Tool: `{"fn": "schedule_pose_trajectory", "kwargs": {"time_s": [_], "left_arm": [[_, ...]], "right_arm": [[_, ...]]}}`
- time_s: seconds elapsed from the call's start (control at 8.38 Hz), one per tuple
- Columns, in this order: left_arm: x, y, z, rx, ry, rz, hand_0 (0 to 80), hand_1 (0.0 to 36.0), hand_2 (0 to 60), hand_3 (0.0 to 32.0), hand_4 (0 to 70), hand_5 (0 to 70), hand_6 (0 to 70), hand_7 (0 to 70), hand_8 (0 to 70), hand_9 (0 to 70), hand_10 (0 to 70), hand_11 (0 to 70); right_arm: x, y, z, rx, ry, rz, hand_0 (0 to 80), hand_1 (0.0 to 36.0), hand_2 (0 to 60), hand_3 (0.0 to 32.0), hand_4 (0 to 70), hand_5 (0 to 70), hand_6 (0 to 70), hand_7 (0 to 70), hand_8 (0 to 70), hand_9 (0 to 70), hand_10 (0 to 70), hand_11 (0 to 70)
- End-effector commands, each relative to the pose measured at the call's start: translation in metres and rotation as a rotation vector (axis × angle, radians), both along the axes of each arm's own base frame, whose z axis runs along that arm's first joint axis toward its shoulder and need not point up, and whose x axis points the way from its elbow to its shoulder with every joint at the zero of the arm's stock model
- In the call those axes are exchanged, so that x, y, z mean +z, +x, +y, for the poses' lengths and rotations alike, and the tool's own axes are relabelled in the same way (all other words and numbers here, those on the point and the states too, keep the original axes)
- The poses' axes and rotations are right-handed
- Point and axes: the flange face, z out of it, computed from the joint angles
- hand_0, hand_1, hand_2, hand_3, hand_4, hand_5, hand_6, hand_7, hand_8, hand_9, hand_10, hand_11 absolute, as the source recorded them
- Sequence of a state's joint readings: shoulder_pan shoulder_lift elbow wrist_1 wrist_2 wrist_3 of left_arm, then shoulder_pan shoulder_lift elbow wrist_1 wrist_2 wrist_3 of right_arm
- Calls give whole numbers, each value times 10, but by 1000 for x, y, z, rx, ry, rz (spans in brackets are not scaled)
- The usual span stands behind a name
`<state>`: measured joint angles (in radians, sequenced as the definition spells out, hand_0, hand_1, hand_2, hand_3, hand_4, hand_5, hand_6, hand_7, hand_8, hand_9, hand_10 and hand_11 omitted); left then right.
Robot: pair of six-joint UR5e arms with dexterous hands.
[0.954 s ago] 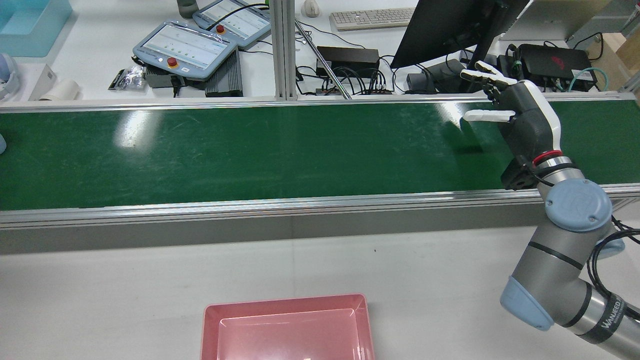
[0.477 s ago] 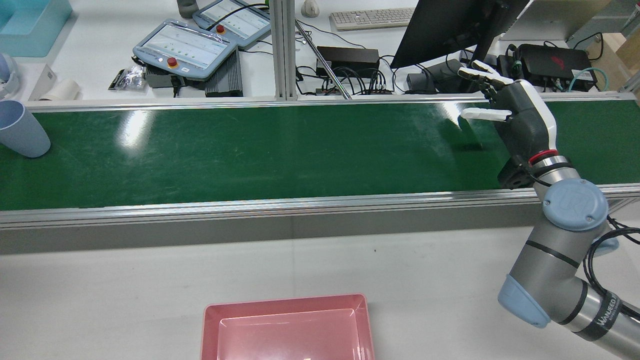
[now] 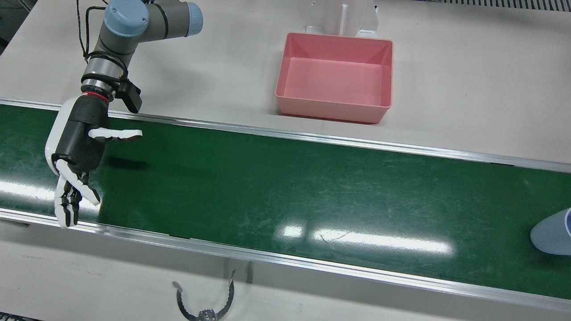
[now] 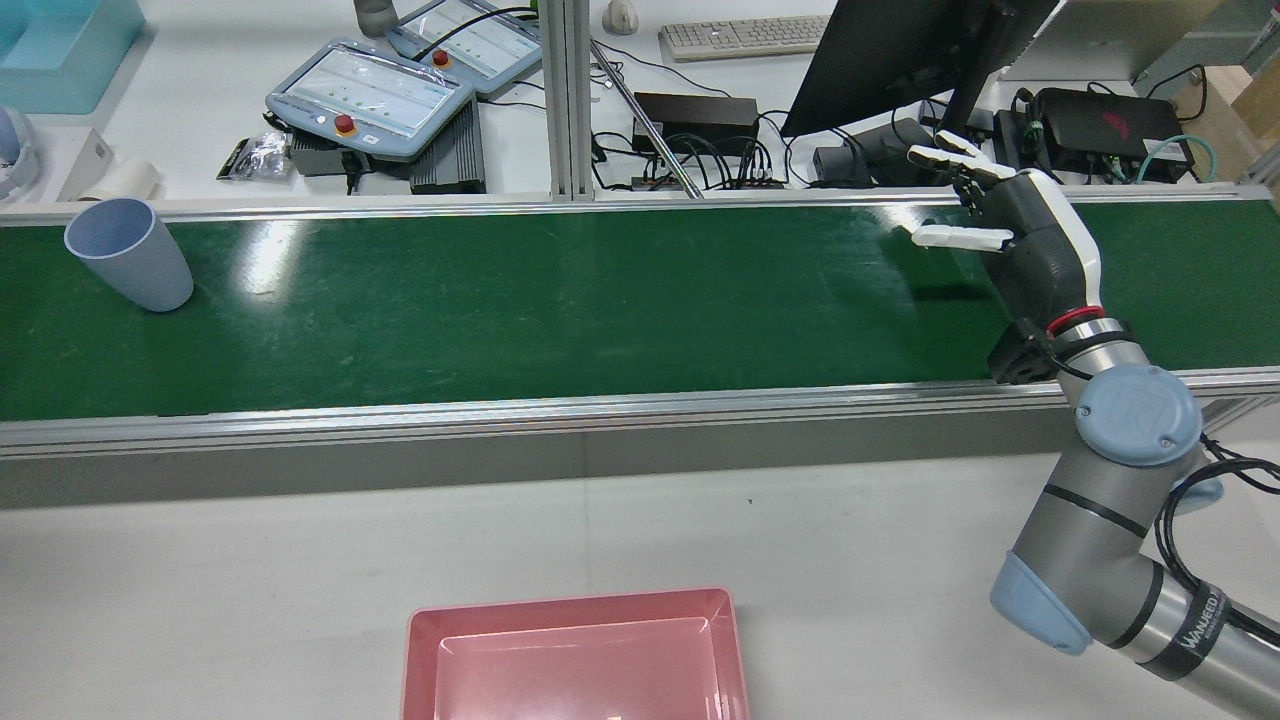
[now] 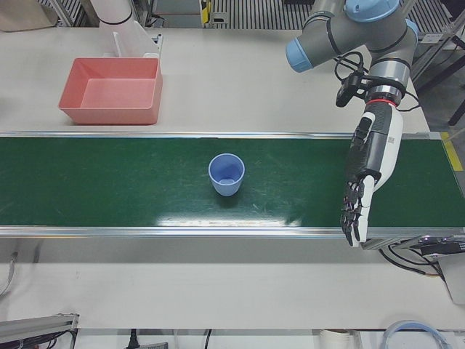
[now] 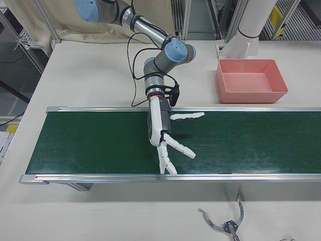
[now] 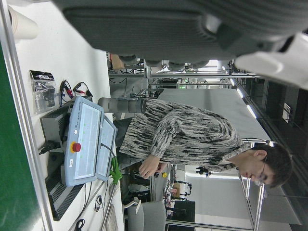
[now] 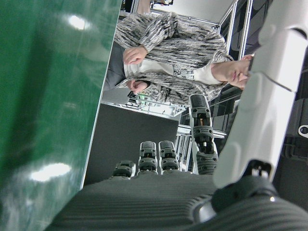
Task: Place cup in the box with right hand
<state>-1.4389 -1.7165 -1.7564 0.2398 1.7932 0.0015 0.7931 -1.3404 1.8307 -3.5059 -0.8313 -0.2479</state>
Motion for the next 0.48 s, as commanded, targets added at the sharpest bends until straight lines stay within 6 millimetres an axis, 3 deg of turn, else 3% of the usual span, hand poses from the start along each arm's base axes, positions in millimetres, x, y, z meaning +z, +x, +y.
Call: {"fn": "schedule_pose_trajectory", "kwargs": {"time_s": [0.0,0.12,0.24,0.36], "left_arm": [[0,0,0,0,1,0,0,0,0,0,0,0,0,0,0,0,0,0],[0,0,0,0,1,0,0,0,0,0,0,0,0,0,0,0,0,0],[0,0,0,0,-1,0,0,0,0,0,0,0,0,0,0,0,0,0],[0,0,0,0,1,0,0,0,0,0,0,0,0,0,0,0,0,0]], "right_arm": [[8,-5,-3,-2,-6,8,535,125,38,0,198,55,51,172,75,146,34,65],[8,-5,-3,-2,-6,6,546,107,13,0,231,54,52,175,76,148,33,64],[7,-5,-3,-2,-4,5,529,134,53,0,190,54,51,173,76,148,33,64],[4,-7,-5,-2,0,2,537,116,26,0,204,55,51,170,75,146,30,60]]}}
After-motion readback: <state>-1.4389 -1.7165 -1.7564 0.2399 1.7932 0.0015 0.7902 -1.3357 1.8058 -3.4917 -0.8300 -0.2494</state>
